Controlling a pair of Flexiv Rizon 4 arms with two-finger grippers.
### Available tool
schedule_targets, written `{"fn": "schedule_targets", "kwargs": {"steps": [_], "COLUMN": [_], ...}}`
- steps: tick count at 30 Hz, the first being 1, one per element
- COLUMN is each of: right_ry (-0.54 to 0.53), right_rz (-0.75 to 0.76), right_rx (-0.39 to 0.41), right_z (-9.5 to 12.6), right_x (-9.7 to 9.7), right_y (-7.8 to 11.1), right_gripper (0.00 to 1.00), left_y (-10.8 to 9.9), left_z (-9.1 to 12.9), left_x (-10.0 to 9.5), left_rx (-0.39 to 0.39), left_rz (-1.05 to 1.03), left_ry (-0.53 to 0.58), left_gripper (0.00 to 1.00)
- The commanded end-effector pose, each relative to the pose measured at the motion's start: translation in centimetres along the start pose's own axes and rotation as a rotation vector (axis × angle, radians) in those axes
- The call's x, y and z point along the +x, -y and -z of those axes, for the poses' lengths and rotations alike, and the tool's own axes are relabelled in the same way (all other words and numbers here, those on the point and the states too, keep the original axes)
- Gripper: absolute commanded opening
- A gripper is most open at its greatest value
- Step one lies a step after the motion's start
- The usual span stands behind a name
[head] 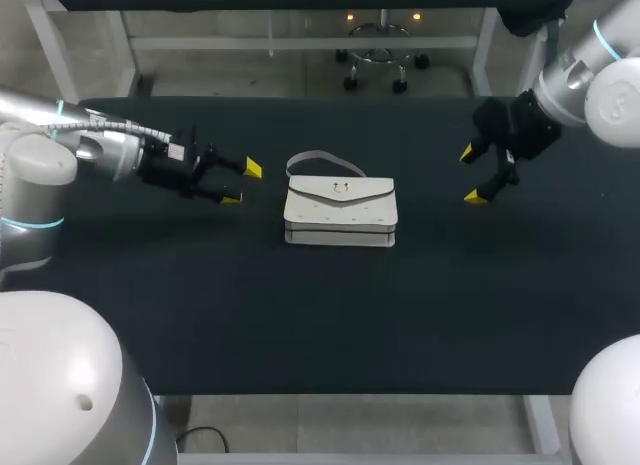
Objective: Pick up the bag, open it, inspect its contents, close it, and place it on the opposite side
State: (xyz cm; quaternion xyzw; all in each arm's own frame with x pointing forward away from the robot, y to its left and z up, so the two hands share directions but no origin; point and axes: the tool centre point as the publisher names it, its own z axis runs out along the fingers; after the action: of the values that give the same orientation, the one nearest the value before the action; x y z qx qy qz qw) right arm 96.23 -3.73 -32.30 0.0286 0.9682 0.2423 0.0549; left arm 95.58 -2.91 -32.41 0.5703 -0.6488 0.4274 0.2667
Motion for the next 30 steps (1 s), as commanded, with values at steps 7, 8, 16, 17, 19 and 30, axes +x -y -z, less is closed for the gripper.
{"fn": "schedule_targets", "kwargs": {"steps": [7, 8, 16, 17, 19, 30], "right_ry": [0.149, 0.154, 0.202, 0.204, 0.203, 0.19], "right_rz": [0.069, 0.074, 0.113, 0.116, 0.118, 0.126], "right_rx": [0.064, 0.065, 0.101, 0.11, 0.119, 0.182], "right_z": [2.4, 2.5, 1.9, 1.7, 1.3, -0.6], "right_x": [2.0, 2.2, 3.1, 3.2, 3.3, 4.1], "right_y": [-4.3, -4.7, -7.3, -7.6, -8.1, -10.6], "right_gripper": [1.0, 1.0, 1.0, 1.0, 1.0, 1.0], "left_y": [1.2, 1.3, 2.3, 2.4, 2.5, 2.5], "left_z": [4.9, 5.2, 7.1, 7.2, 7.4, 8.3], "left_x": [0.0, 0.0, 0.0, 0.1, 0.2, 1.3], "left_rx": [-0.046, -0.055, -0.076, -0.072, -0.075, -0.153], "left_rz": [-0.168, -0.194, -0.415, -0.444, -0.489, -0.805], "left_ry": [0.122, 0.129, 0.18, 0.186, 0.193, 0.261], "left_gripper": [1.0, 1.0, 1.0, 1.0, 1.0, 1.0]}}
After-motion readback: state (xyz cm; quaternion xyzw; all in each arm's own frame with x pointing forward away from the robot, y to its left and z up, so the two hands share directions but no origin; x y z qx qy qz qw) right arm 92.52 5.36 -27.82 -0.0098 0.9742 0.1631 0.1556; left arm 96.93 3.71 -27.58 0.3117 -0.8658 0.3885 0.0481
